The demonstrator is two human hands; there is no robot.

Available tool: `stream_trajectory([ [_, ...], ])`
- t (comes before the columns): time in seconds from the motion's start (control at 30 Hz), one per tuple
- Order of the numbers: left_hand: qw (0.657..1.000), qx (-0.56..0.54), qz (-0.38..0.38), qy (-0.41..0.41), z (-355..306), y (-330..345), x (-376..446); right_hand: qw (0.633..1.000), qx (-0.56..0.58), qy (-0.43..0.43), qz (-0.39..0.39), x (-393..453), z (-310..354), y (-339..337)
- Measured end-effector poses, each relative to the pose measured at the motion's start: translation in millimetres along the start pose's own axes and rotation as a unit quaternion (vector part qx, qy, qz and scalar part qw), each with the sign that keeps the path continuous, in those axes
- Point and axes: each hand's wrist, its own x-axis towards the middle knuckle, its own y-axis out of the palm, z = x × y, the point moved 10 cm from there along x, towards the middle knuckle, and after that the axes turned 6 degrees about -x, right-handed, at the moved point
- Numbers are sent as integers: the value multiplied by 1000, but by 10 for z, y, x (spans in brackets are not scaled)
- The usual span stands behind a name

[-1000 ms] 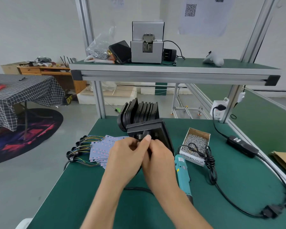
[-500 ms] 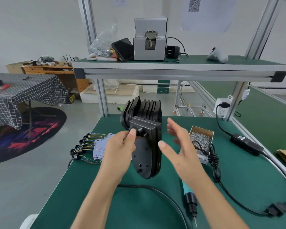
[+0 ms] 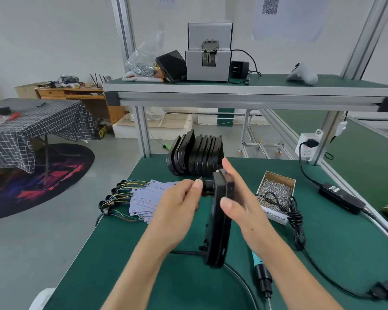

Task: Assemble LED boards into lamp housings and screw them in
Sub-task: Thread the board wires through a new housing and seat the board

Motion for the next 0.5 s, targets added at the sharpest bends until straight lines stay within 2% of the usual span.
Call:
stream_trajectory([
  [0.1,997,27,-42,55,-76,-57,-29,1000,20,7,-22,-16,-5,-46],
  [0.2,995,11,-55,83,-114,-80,-49,994,86,66,-9,-43,-39,-26],
  [0.37,995,23,-8,95,-136,-55,-83,981,107,164,16,-134,10,-20],
  [0.5,989,66,-5,131,-233,-49,-109,972,126,200,-9,-206,69,-59],
])
